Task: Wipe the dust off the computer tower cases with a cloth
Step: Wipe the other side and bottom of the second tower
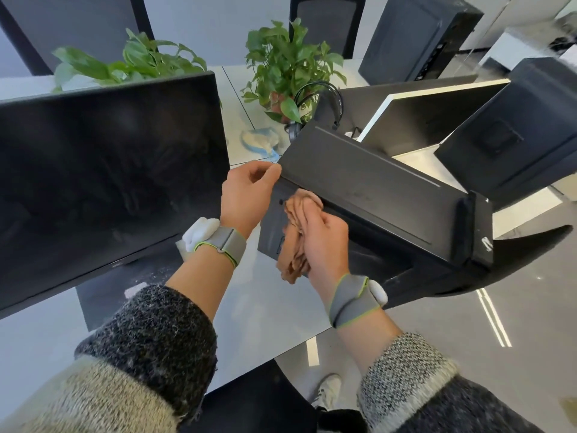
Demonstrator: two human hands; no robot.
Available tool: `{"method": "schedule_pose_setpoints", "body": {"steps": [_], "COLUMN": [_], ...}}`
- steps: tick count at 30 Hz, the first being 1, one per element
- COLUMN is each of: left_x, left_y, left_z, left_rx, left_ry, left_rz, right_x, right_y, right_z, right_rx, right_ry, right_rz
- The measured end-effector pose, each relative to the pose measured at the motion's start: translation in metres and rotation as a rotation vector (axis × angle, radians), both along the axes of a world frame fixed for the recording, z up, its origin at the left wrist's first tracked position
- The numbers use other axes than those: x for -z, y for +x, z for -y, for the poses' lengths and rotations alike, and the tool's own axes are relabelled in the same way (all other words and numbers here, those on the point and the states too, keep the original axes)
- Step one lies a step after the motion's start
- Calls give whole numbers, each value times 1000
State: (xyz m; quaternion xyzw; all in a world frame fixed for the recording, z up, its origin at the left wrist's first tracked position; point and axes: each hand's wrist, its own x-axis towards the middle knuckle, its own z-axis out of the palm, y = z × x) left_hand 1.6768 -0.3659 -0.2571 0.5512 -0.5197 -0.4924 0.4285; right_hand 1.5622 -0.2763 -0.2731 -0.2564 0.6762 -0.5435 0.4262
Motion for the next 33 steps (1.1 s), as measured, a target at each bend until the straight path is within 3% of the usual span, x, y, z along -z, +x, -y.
{"method": "schedule_pose_setpoints", "body": {"steps": [8, 14, 20, 24, 33], "left_x": [-2, 1, -12, -25, -36], "left_y": [-22, -31, -84, -121, -185], "left_z": [-8, -9, -40, -59, -51], "left_rx": [-72, -131, 121, 265, 259], "left_ry": [-138, -539, -836, -793, -674], "left_rz": [222, 661, 589, 518, 827], "right_x": [-14, -20, -23, -18, 2], "right_y": [-45, -72, -104, -127, -148], "right_z": [-55, -86, -121, -144, -161], "right_rx": [151, 222, 345, 415, 255], "right_ry": [-6, 20, 12, 29, 127], "right_rz": [59, 71, 126, 136, 229]}}
